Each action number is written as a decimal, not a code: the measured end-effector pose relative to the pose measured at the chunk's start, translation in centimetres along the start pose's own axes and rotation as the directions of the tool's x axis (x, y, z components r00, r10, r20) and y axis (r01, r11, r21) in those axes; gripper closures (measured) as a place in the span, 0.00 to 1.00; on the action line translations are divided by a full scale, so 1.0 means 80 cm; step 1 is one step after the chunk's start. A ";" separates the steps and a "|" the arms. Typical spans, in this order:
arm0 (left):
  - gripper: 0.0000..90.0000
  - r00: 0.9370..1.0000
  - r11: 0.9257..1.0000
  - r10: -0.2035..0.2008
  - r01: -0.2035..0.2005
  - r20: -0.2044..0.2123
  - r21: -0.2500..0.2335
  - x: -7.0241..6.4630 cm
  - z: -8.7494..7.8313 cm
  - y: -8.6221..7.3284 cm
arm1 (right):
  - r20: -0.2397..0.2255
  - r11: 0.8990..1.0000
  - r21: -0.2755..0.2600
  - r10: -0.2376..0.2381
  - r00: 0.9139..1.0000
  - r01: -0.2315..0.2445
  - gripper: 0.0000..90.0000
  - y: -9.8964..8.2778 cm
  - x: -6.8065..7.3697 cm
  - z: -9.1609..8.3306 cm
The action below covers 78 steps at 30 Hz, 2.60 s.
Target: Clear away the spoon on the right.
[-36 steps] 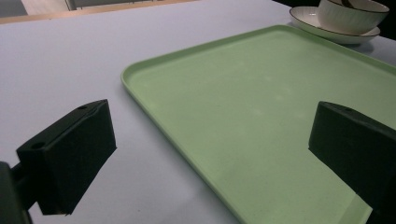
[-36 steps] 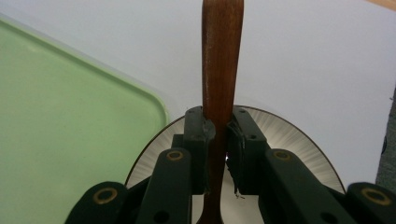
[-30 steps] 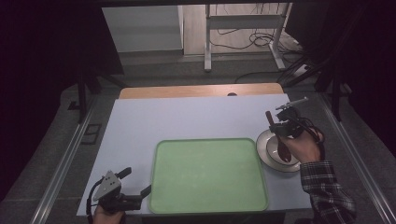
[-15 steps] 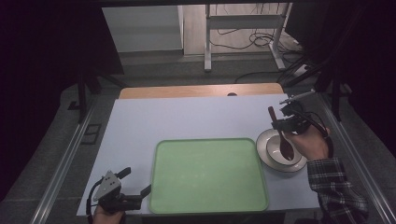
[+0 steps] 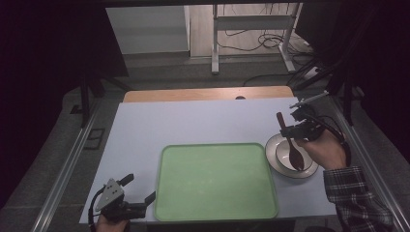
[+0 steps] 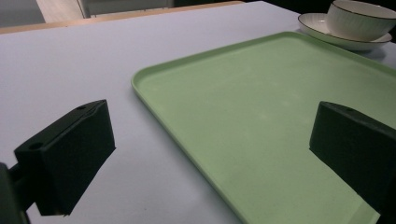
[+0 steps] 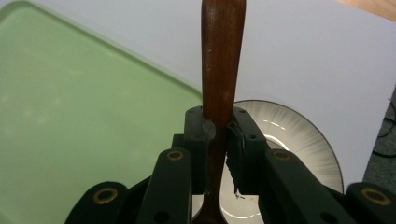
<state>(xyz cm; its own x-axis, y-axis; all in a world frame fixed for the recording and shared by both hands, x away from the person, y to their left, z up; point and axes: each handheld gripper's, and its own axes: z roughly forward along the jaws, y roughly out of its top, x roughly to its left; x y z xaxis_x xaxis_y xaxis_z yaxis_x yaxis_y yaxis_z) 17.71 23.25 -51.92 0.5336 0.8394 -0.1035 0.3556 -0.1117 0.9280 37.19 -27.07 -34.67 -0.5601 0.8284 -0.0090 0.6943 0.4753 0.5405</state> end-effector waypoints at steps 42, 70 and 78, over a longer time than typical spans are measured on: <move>0.00 0.999 1.000 -0.005 0.005 -0.037 0.002 -0.001 0.000 0.000 | -0.162 0.987 0.121 -0.088 0.983 0.108 0.88 -0.032 0.094 0.021; 0.00 1.000 1.000 -0.006 0.006 -0.031 0.006 0.001 0.000 0.000 | -0.219 0.931 0.345 -0.045 0.975 0.120 0.88 -0.050 0.123 0.141; 0.00 0.999 1.000 -0.003 0.004 -0.032 0.009 0.000 0.000 0.000 | -0.203 0.940 0.302 -0.101 0.974 0.160 0.76 -0.053 0.123 0.139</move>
<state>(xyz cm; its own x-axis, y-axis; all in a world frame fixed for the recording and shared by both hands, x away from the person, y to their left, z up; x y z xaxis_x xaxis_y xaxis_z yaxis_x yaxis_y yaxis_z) 17.72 23.26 -51.90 0.5078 0.8562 -0.0953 0.3641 -0.1130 0.9245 33.75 -17.61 -46.42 -0.7073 0.6987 0.1074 0.6991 0.6689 0.2525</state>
